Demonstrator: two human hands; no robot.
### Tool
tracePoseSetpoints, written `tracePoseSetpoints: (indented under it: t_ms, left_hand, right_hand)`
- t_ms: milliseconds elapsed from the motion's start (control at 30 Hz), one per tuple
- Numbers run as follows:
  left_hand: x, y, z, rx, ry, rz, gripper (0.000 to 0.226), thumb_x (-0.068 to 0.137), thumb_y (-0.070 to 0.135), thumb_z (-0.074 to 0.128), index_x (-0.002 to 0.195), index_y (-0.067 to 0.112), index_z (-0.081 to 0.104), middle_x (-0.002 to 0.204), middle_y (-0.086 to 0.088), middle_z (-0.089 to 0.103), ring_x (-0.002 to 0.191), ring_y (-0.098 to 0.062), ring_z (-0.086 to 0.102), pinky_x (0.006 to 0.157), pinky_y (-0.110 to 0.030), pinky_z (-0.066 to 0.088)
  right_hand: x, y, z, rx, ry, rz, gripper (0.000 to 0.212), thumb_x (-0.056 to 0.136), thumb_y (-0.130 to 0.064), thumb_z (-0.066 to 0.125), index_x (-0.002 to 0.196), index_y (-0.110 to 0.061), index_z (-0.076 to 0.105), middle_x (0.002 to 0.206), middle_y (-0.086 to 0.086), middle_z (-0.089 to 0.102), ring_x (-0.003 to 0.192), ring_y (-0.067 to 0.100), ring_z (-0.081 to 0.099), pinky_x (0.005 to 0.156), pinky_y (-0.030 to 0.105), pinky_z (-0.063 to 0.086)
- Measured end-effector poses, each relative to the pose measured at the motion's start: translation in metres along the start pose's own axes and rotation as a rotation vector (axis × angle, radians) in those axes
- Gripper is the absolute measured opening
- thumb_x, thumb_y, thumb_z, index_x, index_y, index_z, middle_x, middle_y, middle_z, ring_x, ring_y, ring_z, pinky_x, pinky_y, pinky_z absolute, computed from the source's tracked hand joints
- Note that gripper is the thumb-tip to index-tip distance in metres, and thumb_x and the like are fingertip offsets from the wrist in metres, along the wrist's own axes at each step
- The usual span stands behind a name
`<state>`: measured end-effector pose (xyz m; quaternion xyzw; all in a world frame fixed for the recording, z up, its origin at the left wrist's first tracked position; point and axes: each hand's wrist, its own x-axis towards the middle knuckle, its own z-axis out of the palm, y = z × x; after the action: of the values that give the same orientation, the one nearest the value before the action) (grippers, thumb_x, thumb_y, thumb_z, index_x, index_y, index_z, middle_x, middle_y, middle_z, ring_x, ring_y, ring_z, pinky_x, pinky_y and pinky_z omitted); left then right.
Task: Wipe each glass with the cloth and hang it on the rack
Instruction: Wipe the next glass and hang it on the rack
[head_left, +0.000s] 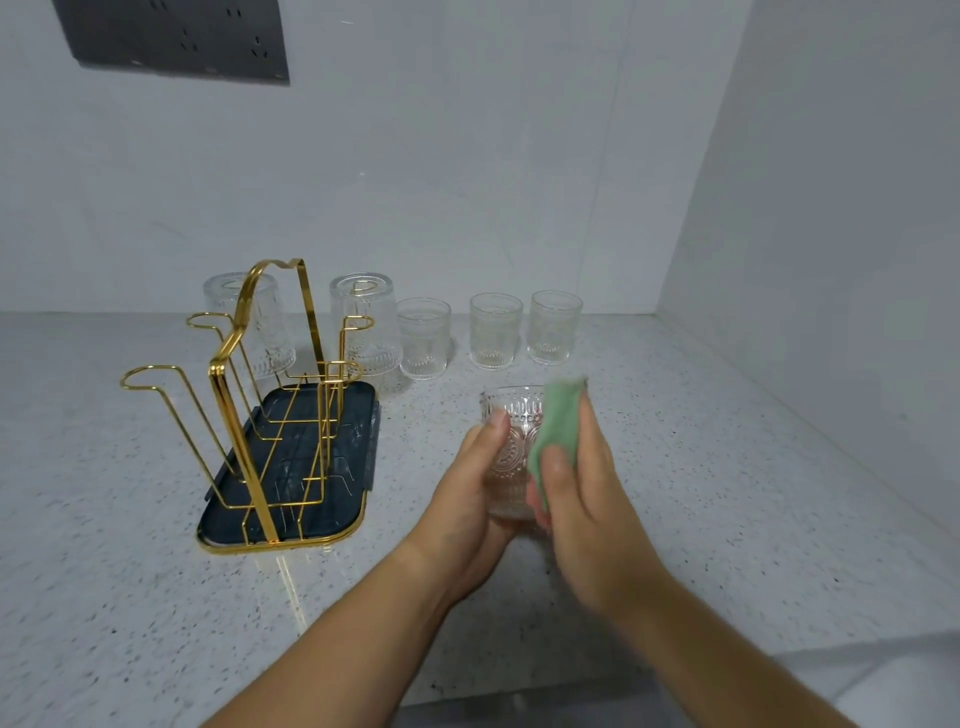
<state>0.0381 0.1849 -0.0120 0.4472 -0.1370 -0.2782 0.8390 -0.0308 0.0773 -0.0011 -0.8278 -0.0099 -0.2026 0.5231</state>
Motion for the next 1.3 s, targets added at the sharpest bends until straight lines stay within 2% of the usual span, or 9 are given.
tracePoseSetpoints:
  t_ms: [167, 300, 433, 567, 733, 900, 1000, 1167, 1300]
  left_hand:
    - [-0.001, 0.0, -0.005, -0.071, 0.009, -0.017, 0.054, 0.106, 0.047, 0.041, 0.142, 0.015, 0.065, 0.138, -0.018, 0.067, 0.125, -0.034, 0.065, 0.113, -0.059, 0.043]
    - [-0.004, 0.008, -0.004, -0.084, 0.016, 0.018, 0.069, 0.094, 0.061, 0.053, 0.135, 0.008, 0.069, 0.123, -0.02, 0.072, 0.099, -0.029, 0.075, 0.083, -0.04, 0.059]
    - [0.002, 0.002, -0.005, -0.045, 0.087, -0.01, 0.121, 0.063, 0.074, 0.088, 0.15, 0.001, 0.046, 0.146, -0.032, 0.056, 0.132, -0.046, 0.06, 0.108, -0.055, 0.053]
    - [0.0, 0.003, -0.003, -0.045, -0.014, -0.036, 0.088, 0.082, 0.068, 0.071, 0.144, 0.006, 0.059, 0.119, -0.019, 0.072, 0.095, -0.031, 0.074, 0.071, -0.041, 0.062]
    - [-0.004, 0.006, -0.003, -0.111, -0.01, -0.084, 0.064, 0.103, 0.06, 0.04, 0.141, 0.016, 0.066, 0.14, -0.017, 0.067, 0.126, -0.035, 0.065, 0.111, -0.061, 0.046]
    - [-0.006, 0.008, -0.007, -0.16, -0.095, -0.019, 0.078, 0.081, 0.069, 0.068, 0.126, 0.005, 0.074, 0.101, -0.016, 0.074, 0.067, -0.021, 0.074, 0.057, -0.029, 0.058]
    - [-0.004, 0.008, -0.005, -0.13, -0.132, -0.027, 0.117, 0.054, 0.066, 0.095, 0.141, -0.003, 0.059, 0.099, -0.017, 0.071, 0.069, -0.023, 0.072, 0.051, -0.027, 0.055]
    - [-0.003, 0.007, -0.004, -0.1, -0.157, -0.031, 0.085, 0.085, 0.065, 0.071, 0.146, 0.007, 0.058, 0.123, -0.017, 0.072, 0.103, -0.029, 0.073, 0.085, -0.045, 0.06]
    - [-0.006, 0.006, -0.001, -0.119, -0.145, -0.069, 0.065, 0.103, 0.059, 0.043, 0.148, 0.015, 0.058, 0.142, -0.017, 0.065, 0.131, -0.036, 0.062, 0.118, -0.061, 0.038]
  right_hand:
    - [0.036, -0.013, -0.009, 0.051, 0.071, 0.033, 0.054, 0.106, -0.056, 0.028, 0.151, -0.03, 0.041, 0.122, -0.004, 0.064, 0.097, 0.0, 0.061, 0.089, 0.017, 0.054]
    - [-0.001, -0.005, 0.004, -0.074, -0.086, -0.029, 0.065, 0.1, -0.059, 0.025, 0.16, -0.044, 0.005, 0.144, -0.022, 0.042, 0.119, -0.008, 0.054, 0.1, 0.018, 0.05]
    - [-0.026, 0.005, 0.002, -0.178, -0.117, -0.123, 0.065, 0.104, -0.048, 0.03, 0.159, -0.046, -0.004, 0.159, -0.01, 0.031, 0.14, 0.027, 0.045, 0.111, 0.052, 0.045]
    - [-0.011, 0.002, -0.005, -0.115, -0.06, -0.061, 0.068, 0.099, -0.059, 0.029, 0.16, -0.046, 0.001, 0.141, -0.002, 0.05, 0.121, 0.018, 0.06, 0.102, 0.047, 0.054]
    - [0.028, -0.01, -0.008, 0.128, 0.011, 0.058, 0.056, 0.104, -0.057, 0.031, 0.156, -0.036, 0.029, 0.141, -0.001, 0.056, 0.119, 0.014, 0.064, 0.106, 0.038, 0.052]
    - [-0.001, -0.007, 0.009, -0.101, -0.073, -0.025, 0.062, 0.102, -0.054, 0.029, 0.16, -0.041, 0.012, 0.129, -0.015, 0.051, 0.107, 0.003, 0.06, 0.096, 0.033, 0.054]
    - [-0.015, -0.001, 0.002, -0.199, -0.058, -0.089, 0.066, 0.1, -0.056, 0.028, 0.161, -0.039, 0.007, 0.132, -0.019, 0.048, 0.118, 0.006, 0.056, 0.101, 0.039, 0.05]
    - [-0.003, -0.005, -0.008, -0.216, 0.006, -0.091, 0.065, 0.101, -0.058, 0.027, 0.161, -0.038, 0.012, 0.129, -0.014, 0.052, 0.12, 0.009, 0.054, 0.103, 0.041, 0.048]
    - [0.026, -0.013, -0.006, -0.088, 0.06, -0.044, 0.065, 0.101, -0.06, 0.029, 0.158, -0.03, 0.025, 0.142, -0.002, 0.051, 0.127, 0.011, 0.055, 0.109, 0.04, 0.048]
